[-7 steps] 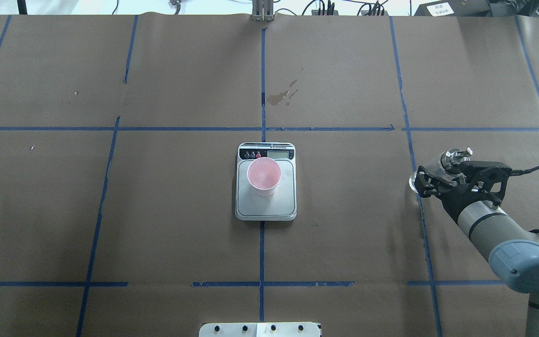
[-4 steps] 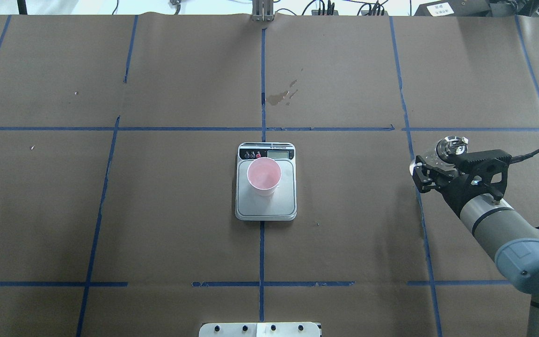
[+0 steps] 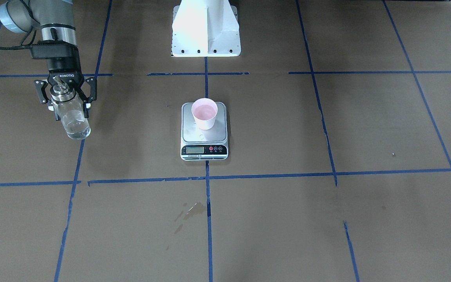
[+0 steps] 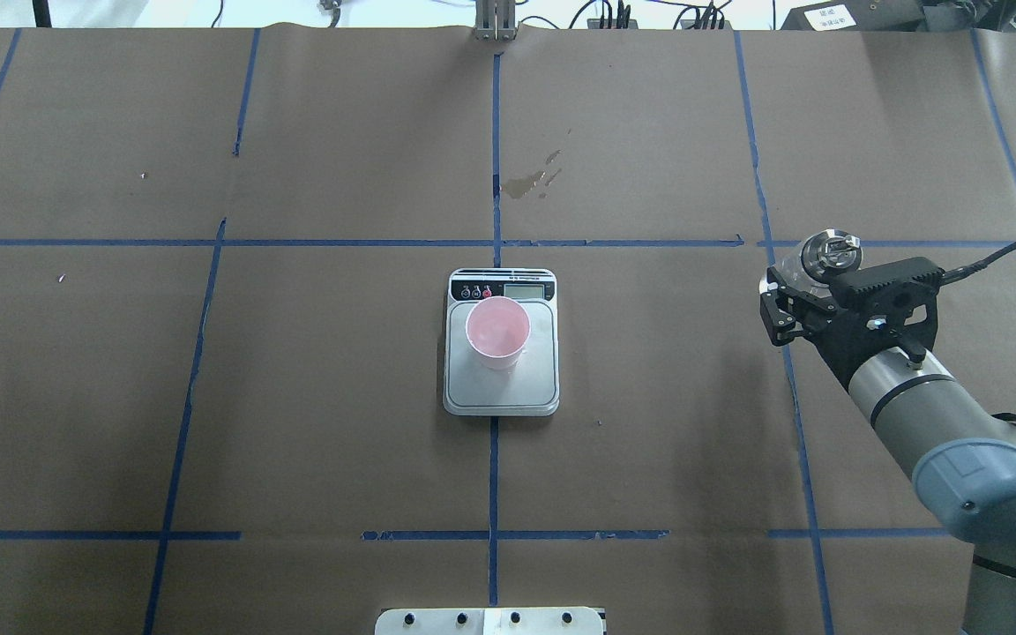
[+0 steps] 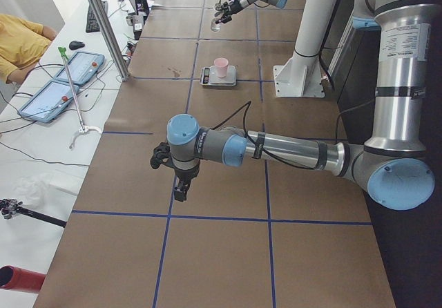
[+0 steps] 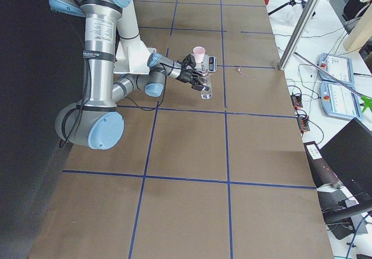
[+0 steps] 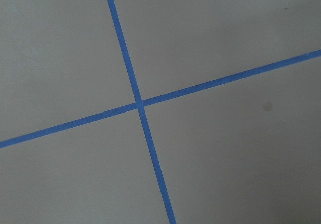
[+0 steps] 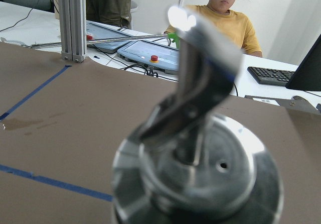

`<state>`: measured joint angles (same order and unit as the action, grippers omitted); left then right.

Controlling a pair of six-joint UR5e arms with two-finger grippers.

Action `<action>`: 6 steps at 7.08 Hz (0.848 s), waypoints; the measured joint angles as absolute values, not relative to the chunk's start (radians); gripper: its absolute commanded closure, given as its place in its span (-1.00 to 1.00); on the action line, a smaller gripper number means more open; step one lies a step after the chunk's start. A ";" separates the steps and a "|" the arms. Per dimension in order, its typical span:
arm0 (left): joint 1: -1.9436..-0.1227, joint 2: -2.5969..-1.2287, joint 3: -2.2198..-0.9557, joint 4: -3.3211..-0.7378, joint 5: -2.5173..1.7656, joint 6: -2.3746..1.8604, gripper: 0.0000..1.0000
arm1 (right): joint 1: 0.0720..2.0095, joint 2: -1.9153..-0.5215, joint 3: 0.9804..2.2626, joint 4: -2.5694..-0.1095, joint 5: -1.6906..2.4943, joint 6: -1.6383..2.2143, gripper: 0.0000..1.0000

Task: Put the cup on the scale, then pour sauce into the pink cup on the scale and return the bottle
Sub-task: 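Lift the sauce bottle and carry it toward the pink cup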

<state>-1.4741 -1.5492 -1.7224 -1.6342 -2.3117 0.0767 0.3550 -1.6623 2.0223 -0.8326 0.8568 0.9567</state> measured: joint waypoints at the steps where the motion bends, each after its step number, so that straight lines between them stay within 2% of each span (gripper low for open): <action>1: -1.474 -1.548 -1.721 -1.634 -2.312 0.077 -1.00 | 0.355 -1.633 2.019 -0.853 0.855 0.936 1.00; 6: -1.474 -1.548 -1.721 -1.633 -2.312 0.077 -1.00 | 0.355 -1.547 2.022 -0.957 0.848 0.871 1.00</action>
